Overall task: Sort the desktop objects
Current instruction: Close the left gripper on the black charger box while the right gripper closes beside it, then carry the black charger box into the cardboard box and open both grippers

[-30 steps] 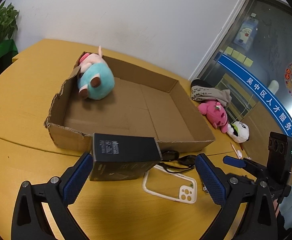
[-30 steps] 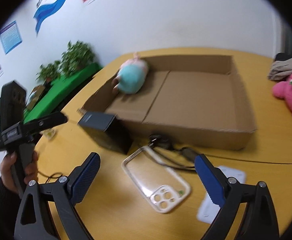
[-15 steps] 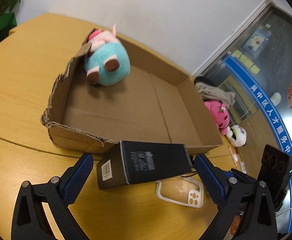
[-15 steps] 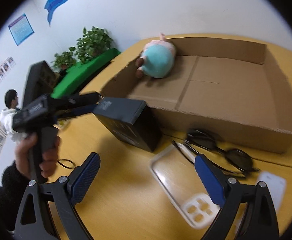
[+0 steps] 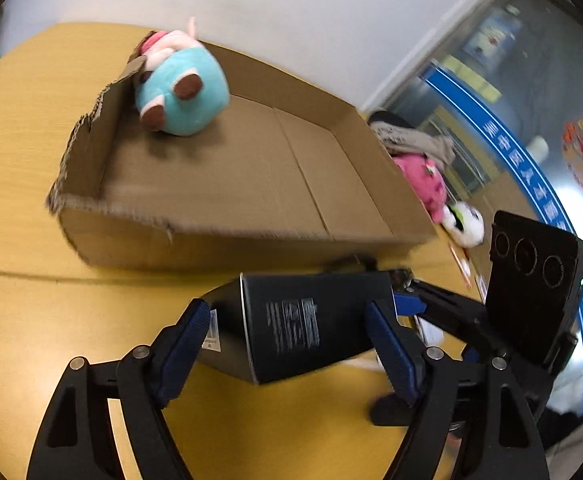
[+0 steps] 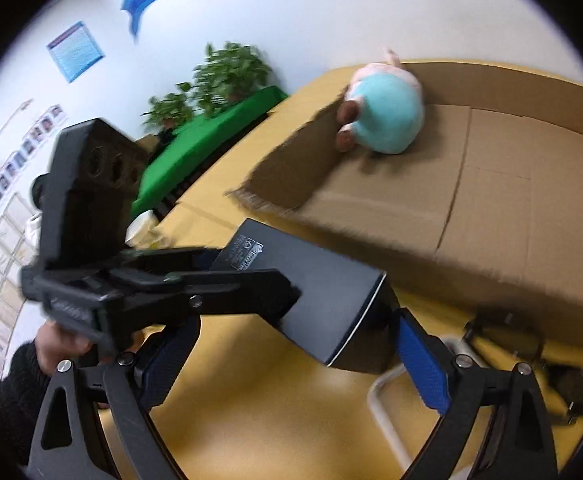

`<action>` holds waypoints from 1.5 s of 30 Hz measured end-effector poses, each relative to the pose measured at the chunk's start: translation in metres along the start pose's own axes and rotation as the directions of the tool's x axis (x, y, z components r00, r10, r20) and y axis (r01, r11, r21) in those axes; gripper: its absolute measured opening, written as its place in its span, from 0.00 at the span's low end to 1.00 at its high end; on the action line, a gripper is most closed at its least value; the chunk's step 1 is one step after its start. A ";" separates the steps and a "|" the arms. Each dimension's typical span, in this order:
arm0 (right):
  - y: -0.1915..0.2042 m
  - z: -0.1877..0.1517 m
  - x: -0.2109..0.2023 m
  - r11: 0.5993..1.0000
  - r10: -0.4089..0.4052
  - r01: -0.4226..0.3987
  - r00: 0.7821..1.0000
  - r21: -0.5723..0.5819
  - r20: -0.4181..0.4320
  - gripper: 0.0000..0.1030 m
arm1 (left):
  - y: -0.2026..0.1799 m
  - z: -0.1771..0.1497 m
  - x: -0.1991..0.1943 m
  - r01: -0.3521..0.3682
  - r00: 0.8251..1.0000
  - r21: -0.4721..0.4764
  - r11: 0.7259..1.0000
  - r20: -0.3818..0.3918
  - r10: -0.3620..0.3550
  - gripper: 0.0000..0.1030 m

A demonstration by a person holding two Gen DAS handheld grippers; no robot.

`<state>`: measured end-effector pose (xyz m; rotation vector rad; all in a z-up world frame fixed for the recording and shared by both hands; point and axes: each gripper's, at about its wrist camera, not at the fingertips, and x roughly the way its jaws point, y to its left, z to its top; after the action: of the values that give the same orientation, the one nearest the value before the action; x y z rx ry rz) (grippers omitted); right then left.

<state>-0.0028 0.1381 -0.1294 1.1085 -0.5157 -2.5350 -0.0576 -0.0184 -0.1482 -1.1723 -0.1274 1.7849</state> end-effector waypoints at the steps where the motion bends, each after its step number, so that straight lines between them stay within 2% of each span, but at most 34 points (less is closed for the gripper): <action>1: 0.005 -0.009 -0.007 1.000 0.023 -0.023 1.000 -0.005 0.003 0.93 | -0.004 -0.009 -0.003 0.011 1.000 0.014 1.000 -0.015 -0.010 0.81; 5: 0.026 -0.053 -0.030 0.995 0.094 -0.095 0.995 -0.031 -0.029 0.93 | -0.006 -0.051 -0.011 0.060 0.994 -0.015 0.998 -0.090 -0.061 0.82; 9: 0.026 -0.075 -0.037 0.993 0.118 -0.118 0.991 0.015 -0.058 0.93 | 0.003 -0.076 -0.015 0.080 0.991 -0.081 0.993 -0.103 -0.089 0.82; 12: 0.022 -0.077 -0.034 0.995 0.091 -0.089 0.994 0.036 -0.065 0.93 | 0.011 -0.079 -0.011 0.075 0.992 -0.134 0.988 -0.091 -0.088 0.82; 16: 0.024 -0.082 -0.015 0.998 0.069 -0.067 0.989 0.021 -0.131 0.93 | 0.011 -0.079 0.006 0.042 0.987 -0.161 0.986 -0.144 -0.066 0.82; 20: 0.030 -0.088 0.002 1.000 0.024 -0.027 0.989 -0.012 -0.147 0.94 | 0.001 -0.082 0.012 0.038 0.987 -0.141 0.989 -0.148 -0.059 0.80; 21: 0.032 -0.090 0.006 1.000 -0.008 0.004 0.989 -0.029 -0.146 0.94 | 0.000 -0.082 0.012 0.031 0.989 -0.135 0.990 -0.140 -0.050 0.80; 23: 0.040 -0.093 0.010 0.992 -0.086 0.074 0.988 -0.101 -0.127 0.93 | 0.001 -0.083 0.012 0.017 0.991 -0.135 0.991 -0.127 -0.034 0.71; 26: 0.045 -0.093 0.011 0.977 -0.166 0.148 0.980 -0.156 -0.108 0.90 | 0.003 -0.083 0.012 0.012 0.994 -0.161 0.987 -0.109 -0.029 0.70; 28: 0.044 -0.091 0.007 0.975 -0.180 0.167 0.980 -0.149 -0.080 0.90 | -0.002 -0.084 0.011 0.011 0.995 -0.149 0.989 -0.095 -0.026 0.70; 31: 0.044 -0.084 -0.006 0.959 -0.239 0.233 0.971 -0.159 -0.016 0.80 | -0.014 -0.081 0.008 -0.005 0.997 -0.127 0.992 -0.073 -0.005 0.70; 35: 0.050 -0.074 -0.017 0.943 -0.273 0.272 0.962 -0.189 0.024 0.76 | -0.028 -0.067 0.003 -0.048 0.998 -0.085 0.995 -0.047 0.044 0.69; 40: 0.046 -0.061 -0.037 0.942 -0.292 0.302 0.952 -0.145 0.088 0.74 | -0.043 -0.045 -0.004 -0.044 0.999 -0.040 0.998 -0.005 0.044 0.69; 45: 0.036 -0.046 -0.059 0.935 -0.328 0.343 0.932 -0.085 0.156 0.65 | -0.064 -0.019 -0.010 -0.054 0.997 0.033 0.998 0.055 0.052 0.69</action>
<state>0.0751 0.1227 -0.1045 1.0604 -0.2268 -2.9126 -0.0006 0.0008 -0.1171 -1.1127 -0.0974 1.8589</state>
